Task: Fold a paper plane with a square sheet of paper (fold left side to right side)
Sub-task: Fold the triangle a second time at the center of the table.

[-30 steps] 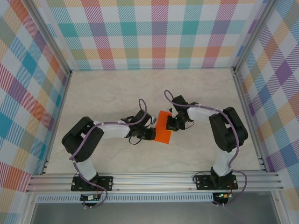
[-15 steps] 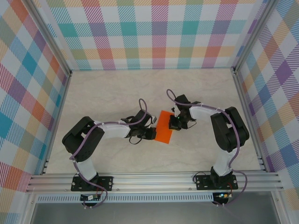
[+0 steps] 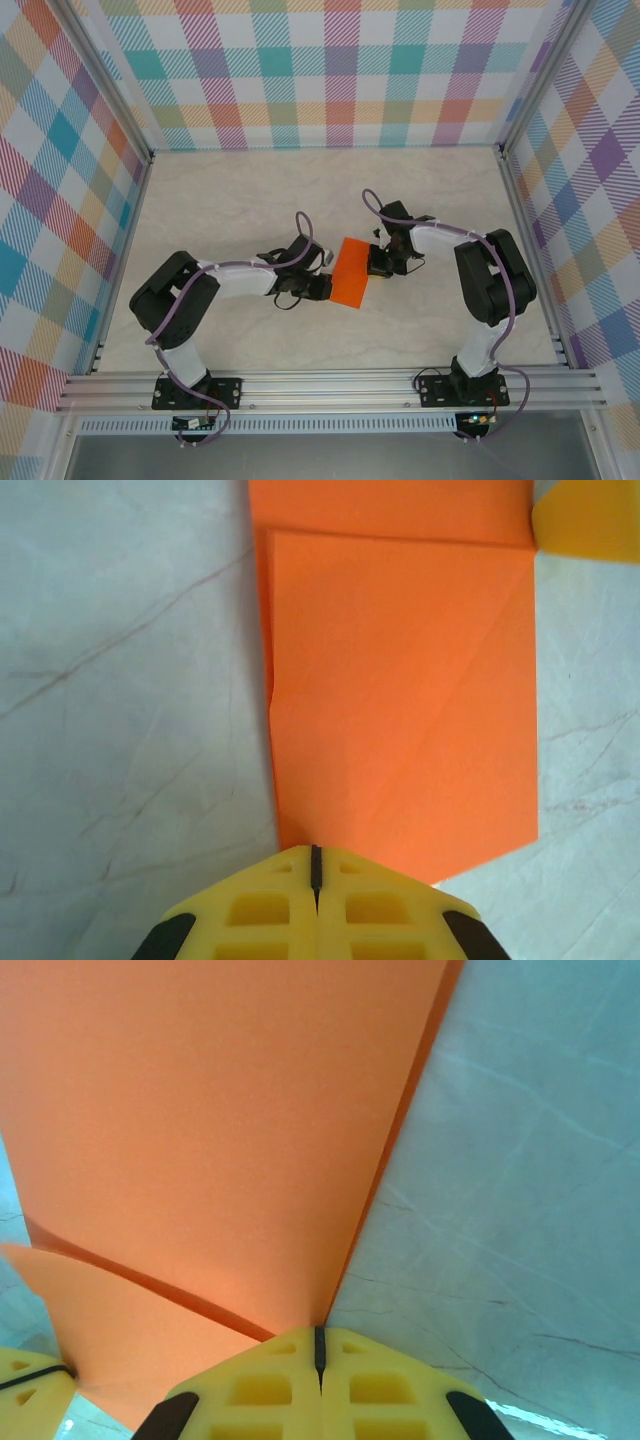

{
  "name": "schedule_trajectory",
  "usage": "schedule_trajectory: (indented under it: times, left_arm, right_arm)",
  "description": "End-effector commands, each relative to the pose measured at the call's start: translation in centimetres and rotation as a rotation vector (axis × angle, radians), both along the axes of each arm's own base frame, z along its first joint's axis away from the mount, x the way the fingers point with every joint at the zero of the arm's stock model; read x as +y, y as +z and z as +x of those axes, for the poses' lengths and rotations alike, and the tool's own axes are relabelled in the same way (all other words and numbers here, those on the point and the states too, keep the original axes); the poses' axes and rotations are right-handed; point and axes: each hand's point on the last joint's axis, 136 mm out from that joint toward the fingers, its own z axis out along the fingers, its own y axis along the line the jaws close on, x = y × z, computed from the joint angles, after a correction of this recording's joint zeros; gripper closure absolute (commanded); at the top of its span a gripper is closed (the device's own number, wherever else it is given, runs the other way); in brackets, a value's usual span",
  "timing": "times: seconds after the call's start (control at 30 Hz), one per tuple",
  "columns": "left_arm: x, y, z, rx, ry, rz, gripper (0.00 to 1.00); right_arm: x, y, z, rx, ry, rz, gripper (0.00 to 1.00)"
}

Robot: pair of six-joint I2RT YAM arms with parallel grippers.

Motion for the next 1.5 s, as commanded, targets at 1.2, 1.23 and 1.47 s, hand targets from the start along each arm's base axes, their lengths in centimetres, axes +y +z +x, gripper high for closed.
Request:
schedule_trajectory:
  times: [1.2, 1.23, 1.47]
  left_arm:
    - [-4.6, 1.3, 0.9, 0.041, -0.163, -0.069, 0.98]
    - [-4.6, 1.3, 0.9, 0.043, -0.163, -0.071, 0.98]
    - [-4.7, 1.2, 1.0, 0.041, -0.159, -0.070, 0.98]
  right_arm:
    - [4.0, 4.3, -1.7, -0.080, 0.063, 0.178, 0.95]
    - [4.3, 4.3, -1.6, -0.078, 0.066, 0.187, 0.95]
    - [5.1, 2.4, -1.1, -0.039, 0.072, 0.163, 0.95]
